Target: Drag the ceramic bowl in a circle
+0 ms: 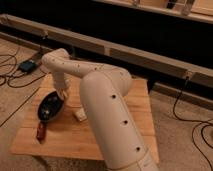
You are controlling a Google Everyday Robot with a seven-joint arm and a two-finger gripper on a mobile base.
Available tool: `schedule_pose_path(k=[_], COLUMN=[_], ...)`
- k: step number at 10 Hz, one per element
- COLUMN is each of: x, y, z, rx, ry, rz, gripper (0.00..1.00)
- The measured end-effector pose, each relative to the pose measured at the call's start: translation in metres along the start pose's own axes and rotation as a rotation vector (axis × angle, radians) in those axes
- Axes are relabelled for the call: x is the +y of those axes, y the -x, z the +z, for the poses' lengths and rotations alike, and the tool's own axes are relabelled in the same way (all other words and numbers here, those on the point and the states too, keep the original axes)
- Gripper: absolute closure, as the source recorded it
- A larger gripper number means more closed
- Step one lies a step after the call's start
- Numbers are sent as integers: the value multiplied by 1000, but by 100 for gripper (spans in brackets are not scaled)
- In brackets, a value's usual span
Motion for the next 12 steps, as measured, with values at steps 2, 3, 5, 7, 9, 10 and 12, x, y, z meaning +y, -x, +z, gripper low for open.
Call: schedule_pose_path(k=[2,3,5,7,9,10,12], x=[-1,3,29,62,97,118,160], y=[-28,-39,-64,-80,-86,-87,-81], z=[2,4,7,9,10,10,6], rx=[21,29,43,45,42,37,21], ry=[19,34,86,140,185,211,258], rz=[17,28,74,126,173,198,233], gripper=[93,93,93,93,93,93,93])
